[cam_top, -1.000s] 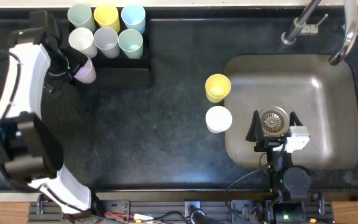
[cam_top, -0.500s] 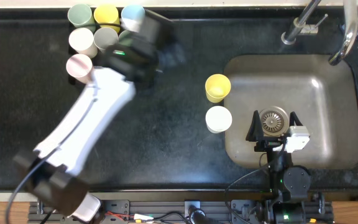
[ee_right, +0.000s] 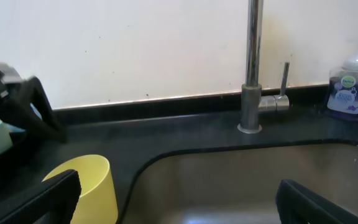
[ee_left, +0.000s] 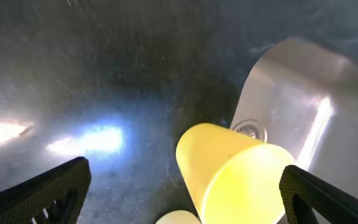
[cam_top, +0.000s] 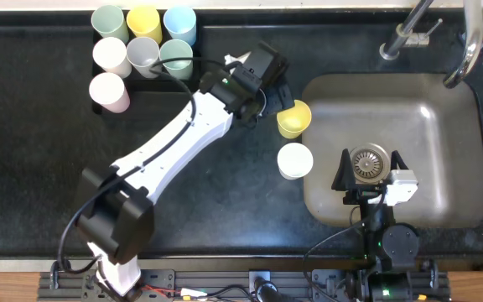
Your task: Store Cups
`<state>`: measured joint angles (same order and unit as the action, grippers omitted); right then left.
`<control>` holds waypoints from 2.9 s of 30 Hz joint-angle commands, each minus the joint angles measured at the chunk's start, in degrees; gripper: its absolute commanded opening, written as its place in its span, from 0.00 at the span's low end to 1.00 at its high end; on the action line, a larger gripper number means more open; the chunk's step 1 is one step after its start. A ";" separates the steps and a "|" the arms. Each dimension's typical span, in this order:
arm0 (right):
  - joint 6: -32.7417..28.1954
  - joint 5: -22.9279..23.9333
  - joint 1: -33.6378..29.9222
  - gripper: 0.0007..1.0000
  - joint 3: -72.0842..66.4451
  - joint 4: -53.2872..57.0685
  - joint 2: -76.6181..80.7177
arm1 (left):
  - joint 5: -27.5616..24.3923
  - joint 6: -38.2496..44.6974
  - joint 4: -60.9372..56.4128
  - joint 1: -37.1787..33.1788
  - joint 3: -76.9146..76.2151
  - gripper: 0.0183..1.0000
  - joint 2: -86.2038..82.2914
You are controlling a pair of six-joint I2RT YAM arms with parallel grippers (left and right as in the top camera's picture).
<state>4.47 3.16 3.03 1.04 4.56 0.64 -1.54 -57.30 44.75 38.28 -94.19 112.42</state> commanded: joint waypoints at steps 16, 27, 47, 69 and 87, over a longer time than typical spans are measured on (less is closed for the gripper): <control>0.22 -0.39 -0.22 1.00 -0.79 -0.33 -0.44 | -2.27 -2.67 0.46 0.52 -0.07 0.02 5.22; 0.22 -0.39 -0.22 0.99 -0.76 -0.33 -0.44 | 0.39 -2.80 1.05 -1.90 -0.59 0.02 2.08; 0.22 -0.39 -0.22 1.00 -0.79 -0.33 -0.44 | 8.70 -5.22 18.08 -34.51 4.00 0.02 -12.39; 0.22 -0.39 -0.22 1.00 -0.76 -0.33 -0.44 | 12.85 -5.20 15.41 -34.47 4.63 0.02 -3.34; 0.22 -0.39 -0.22 1.00 -0.76 -0.33 -0.44 | 11.02 -5.16 16.72 -34.32 4.61 1.00 -5.84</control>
<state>4.49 3.16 3.03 1.04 4.51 0.64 9.78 -61.80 60.47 3.77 -89.58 109.93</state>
